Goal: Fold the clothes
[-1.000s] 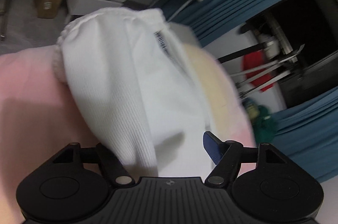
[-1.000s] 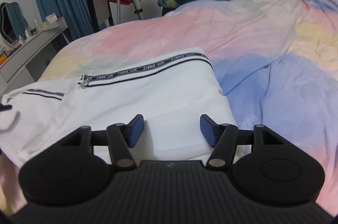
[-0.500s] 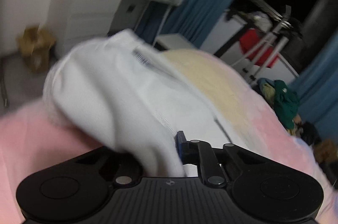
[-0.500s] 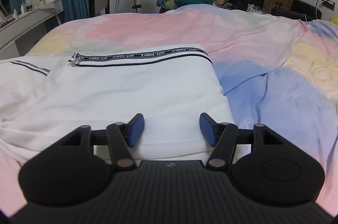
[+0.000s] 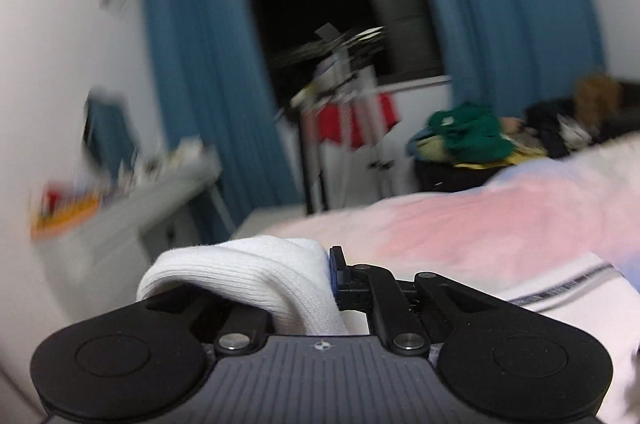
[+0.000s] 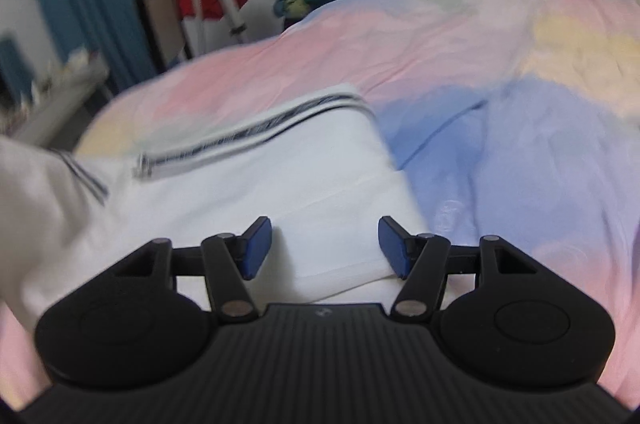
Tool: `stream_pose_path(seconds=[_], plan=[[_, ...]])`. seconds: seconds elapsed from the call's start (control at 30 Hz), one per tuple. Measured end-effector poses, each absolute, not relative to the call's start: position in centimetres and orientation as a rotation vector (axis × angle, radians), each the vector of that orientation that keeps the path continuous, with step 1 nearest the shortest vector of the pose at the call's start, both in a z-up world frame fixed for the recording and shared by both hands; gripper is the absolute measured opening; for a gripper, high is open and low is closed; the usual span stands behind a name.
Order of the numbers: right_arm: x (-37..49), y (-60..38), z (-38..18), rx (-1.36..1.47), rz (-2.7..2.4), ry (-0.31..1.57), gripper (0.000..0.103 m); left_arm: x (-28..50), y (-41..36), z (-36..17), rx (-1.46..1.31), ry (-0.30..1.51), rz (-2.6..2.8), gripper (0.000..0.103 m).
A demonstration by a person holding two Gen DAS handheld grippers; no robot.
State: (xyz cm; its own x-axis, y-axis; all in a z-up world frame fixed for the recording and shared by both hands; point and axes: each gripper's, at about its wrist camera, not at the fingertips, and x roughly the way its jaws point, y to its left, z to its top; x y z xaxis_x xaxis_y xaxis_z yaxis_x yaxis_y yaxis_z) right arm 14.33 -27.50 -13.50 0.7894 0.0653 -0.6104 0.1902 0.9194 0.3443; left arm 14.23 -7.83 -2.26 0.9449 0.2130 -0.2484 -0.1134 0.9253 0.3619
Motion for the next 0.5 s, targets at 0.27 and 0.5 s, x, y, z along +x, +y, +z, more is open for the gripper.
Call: stream_pose_path(seconds=[0.27, 0.5], plan=[[13.0, -35.5, -13.2, 0.723, -0.164, 0.586, 0.064, 12.3, -22.0, -13.4, 0.664, 0.292, 0.025, 0.023], [13.7, -37.4, -14.3, 0.848, -0.12, 0.614, 0.064, 11.7, -23.6, -19.1, 0.711, 0.333, -0.06, 0.03]])
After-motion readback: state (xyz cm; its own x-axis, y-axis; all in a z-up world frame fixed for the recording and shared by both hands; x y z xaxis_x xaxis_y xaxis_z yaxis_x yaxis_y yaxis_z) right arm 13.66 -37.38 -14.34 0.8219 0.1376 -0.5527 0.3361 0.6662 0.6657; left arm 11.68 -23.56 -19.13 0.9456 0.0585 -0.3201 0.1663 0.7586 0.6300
